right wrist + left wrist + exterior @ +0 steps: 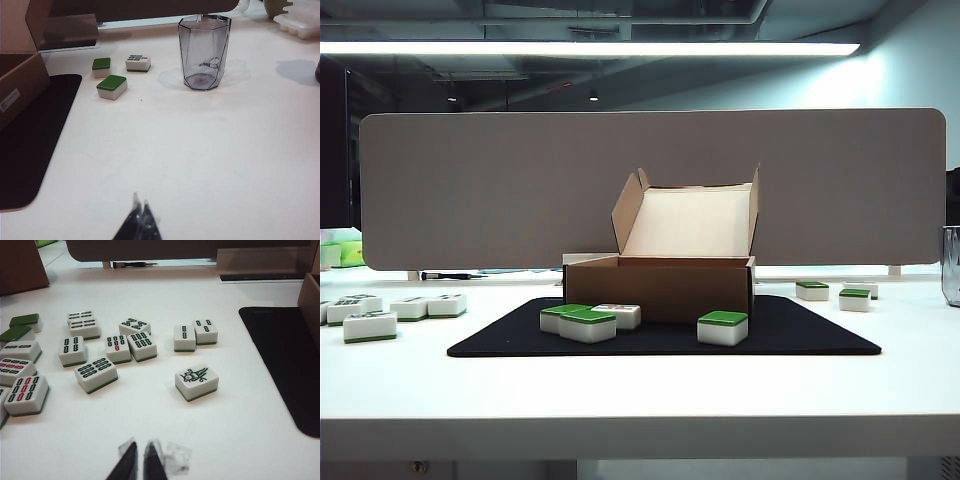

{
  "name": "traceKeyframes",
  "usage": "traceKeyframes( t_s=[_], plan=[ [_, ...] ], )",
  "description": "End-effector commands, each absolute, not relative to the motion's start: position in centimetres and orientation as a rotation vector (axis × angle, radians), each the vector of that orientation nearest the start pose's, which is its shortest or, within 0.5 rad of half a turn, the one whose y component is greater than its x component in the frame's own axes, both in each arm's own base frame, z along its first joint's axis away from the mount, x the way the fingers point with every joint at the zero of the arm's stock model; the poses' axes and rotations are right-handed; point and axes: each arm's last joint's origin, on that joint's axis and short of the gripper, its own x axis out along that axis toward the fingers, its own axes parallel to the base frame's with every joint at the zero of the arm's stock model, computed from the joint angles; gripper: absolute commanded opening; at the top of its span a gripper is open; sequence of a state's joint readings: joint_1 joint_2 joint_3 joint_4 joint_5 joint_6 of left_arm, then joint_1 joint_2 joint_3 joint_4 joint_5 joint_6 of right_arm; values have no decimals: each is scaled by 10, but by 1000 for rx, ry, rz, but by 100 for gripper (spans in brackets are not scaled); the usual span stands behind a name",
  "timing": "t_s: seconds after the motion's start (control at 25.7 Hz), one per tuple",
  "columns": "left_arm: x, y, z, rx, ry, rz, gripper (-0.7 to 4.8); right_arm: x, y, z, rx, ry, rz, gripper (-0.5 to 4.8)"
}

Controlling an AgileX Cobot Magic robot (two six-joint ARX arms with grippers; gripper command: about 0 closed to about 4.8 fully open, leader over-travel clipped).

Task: Pick up four mahjong tiles and put them into the paper box.

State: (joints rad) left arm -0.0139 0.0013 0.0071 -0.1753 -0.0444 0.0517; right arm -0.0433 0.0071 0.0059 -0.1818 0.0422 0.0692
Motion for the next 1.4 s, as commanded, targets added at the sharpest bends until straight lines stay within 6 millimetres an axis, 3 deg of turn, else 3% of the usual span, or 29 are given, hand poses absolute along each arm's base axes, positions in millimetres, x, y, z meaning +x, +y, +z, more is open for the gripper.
traceKeyframes(
  t_s=[0.04, 0.62, 1.01, 1.4],
  plan=[
    [96, 0, 148, 39, 182, 19, 18, 96, -5, 148, 66, 170, -96, -1],
    [96, -1, 147, -7, 185, 8, 18, 96, -4, 156, 74, 123, -41, -2],
    [96, -1, 147, -9, 185, 9, 18, 82, -2, 198, 84, 99, -10, -1],
    [96, -1, 147, -35, 184, 12, 18, 46, 2, 266, 81, -1, 75, -1]
  ],
)
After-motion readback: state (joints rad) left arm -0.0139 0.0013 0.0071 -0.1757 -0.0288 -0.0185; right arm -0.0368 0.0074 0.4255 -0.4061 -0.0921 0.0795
